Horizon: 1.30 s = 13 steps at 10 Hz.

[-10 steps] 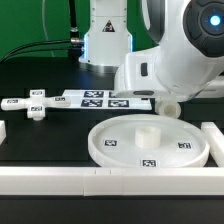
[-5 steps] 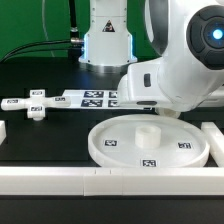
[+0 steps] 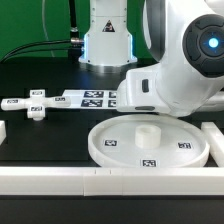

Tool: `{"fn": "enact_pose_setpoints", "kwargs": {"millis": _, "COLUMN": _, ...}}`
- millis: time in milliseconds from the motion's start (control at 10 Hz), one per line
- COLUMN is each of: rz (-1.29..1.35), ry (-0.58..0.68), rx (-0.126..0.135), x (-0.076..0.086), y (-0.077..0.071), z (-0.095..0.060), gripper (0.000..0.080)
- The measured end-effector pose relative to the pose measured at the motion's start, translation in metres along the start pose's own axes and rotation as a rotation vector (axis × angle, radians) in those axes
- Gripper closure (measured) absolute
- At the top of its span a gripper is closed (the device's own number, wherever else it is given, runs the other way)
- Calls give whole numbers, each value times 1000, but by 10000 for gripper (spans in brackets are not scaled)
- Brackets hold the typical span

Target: Assemble round table

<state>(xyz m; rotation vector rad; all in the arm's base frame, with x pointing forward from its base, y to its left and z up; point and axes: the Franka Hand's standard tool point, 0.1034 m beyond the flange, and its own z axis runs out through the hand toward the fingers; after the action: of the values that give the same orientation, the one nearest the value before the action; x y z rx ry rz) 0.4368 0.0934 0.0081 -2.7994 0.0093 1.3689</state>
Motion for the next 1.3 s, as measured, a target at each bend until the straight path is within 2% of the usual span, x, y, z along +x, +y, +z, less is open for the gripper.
{"fn": "enact_pose_setpoints", "kwargs": {"millis": 100, "rz": 0, "ry": 0, "rx": 0, "x": 0, "y": 0, "z": 0, "gripper": 392}}
{"fn": "enact_pose_setpoints", "kwargs": {"millis": 400, "rz": -1, "ry": 0, "rx": -3, "x": -3, "y": 0, "z": -4, "gripper": 392}}
{"fn": "enact_pose_setpoints", "kwargs": {"millis": 500, "rz": -14, "ry": -8, "rx": -6, "x": -12, "y": 2, "z": -12, "gripper": 392}}
{"fn": "enact_pose_setpoints", "kwargs": {"millis": 600, "rz": -49, "ry": -18, "rx": -8, "x": -26, "y": 4, "z": -30, "gripper": 392}}
{"fn": "enact_pose_setpoints", "kwargs": {"millis": 800, "rz": -82, "ry": 7, "rx": -9, "x": -38, "y": 3, "z": -59, "gripper": 390}}
{"fn": "enact_pose_setpoints", "kwargs": {"millis": 900, "rz": -81, "ry": 15, "rx": -7, "x": -33, "y": 3, "z": -54, "gripper": 390}}
{"fn": "enact_pose_setpoints", "kwargs": {"millis": 1100, "rz": -81, "ry": 26, "rx": -6, "x": -30, "y": 3, "z": -53, "gripper": 390}}
{"fn": "enact_pose_setpoints", "kwargs": {"millis": 1200, "rz": -105, "ry": 102, "rx": -4, "x": -22, "y": 2, "z": -62, "gripper": 390}}
{"fn": "enact_pose_setpoints", "kwargs": {"millis": 1300, "rz": -138, "ry": 182, "rx": -4, "x": -22, "y": 3, "z": -76, "gripper": 390}}
